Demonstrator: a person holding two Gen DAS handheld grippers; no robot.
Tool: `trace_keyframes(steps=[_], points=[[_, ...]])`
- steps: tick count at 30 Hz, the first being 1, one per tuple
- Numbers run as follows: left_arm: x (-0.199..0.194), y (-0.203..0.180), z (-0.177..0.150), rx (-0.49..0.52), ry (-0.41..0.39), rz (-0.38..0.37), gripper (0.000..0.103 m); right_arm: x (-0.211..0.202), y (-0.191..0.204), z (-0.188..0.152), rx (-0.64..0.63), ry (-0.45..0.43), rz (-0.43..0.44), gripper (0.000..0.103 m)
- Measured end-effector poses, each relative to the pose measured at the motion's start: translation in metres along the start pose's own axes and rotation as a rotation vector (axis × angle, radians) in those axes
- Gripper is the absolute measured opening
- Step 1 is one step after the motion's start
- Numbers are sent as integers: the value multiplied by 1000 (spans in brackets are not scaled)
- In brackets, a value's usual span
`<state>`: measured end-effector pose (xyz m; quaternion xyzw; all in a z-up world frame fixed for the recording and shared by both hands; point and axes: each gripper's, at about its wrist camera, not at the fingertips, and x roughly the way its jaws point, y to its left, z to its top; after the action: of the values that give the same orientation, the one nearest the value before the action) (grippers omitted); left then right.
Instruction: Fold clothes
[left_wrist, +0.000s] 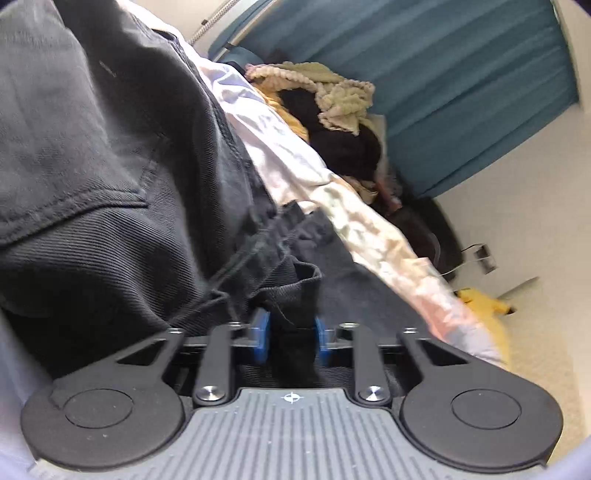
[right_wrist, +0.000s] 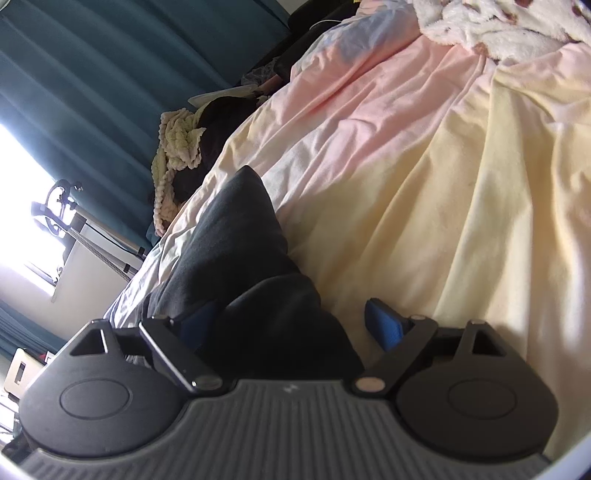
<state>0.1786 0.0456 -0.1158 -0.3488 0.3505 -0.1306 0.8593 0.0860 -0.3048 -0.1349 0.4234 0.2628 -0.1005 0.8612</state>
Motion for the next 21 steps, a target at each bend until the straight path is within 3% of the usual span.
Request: trace_keyframes(steps=[4,8,11,15,18,21], points=[[-20,-10,-3,10,-75,-53,20,-1,0,0,-18,-4,-1,89],[-57,-22,-5,7,-150,-161,20,-6,-2,3,-12,-9,24,89],[-66,-20,-17,35,-112,-107,20,-14,-1,5,-18,-31,57,89],[-37,5,-25,85,7,76,20,-26,3,7,-39,-92,109,89],[-30,18,-27,38,25,78,20,-30,5,10,-58,-122,171,93],[-34,14,-28,59,15,73,20,-19,4,8,-75,-82,164,94]])
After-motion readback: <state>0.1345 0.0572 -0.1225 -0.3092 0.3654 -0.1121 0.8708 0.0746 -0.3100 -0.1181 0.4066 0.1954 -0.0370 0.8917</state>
